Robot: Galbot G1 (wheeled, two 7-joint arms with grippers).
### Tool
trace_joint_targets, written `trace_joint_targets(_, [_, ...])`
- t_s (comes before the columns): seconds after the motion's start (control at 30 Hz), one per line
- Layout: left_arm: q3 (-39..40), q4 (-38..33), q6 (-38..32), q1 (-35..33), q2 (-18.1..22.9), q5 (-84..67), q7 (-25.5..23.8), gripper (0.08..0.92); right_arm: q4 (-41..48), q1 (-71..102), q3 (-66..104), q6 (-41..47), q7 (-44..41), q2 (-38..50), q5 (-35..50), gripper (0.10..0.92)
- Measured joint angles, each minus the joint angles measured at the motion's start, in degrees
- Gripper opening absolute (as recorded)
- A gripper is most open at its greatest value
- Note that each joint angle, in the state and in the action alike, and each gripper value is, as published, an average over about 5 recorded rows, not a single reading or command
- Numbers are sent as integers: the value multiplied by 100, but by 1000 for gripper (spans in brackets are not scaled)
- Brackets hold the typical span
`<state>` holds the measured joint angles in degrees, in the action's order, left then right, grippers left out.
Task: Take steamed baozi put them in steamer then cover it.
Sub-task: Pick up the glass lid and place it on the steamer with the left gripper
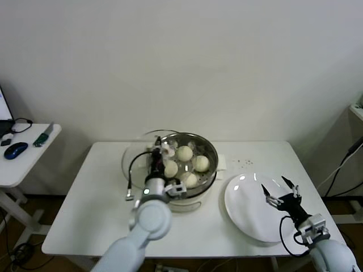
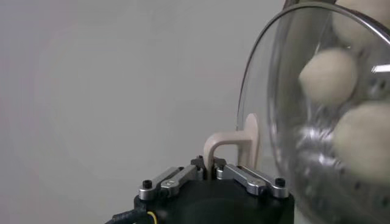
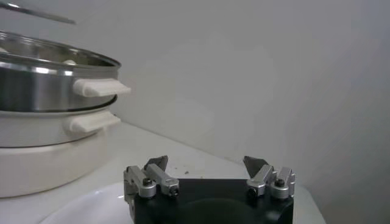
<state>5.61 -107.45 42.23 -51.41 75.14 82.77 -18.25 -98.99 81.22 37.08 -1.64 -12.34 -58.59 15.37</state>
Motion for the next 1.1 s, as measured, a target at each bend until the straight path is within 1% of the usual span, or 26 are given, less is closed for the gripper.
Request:
trace_joint_targets(0.2, [206,483,-2,170,553,117,177,151,-15,25,27,-18,-18,-40,-45,823])
trace_joint_targets(0.47, [326,965,-2,298,974,94,472,151,32,25,58,-69,-48,-94,-134,823])
trace_joint_targets(0.77, [432,1308,-4,438,1079,97,607,151,71,9,56,-98,-73,-132,-186,823])
trace_joint_targets(1.1, [458,1426,-4,542,1013,170,483,151,116,-21,17,-121,-95,-177,-252,823])
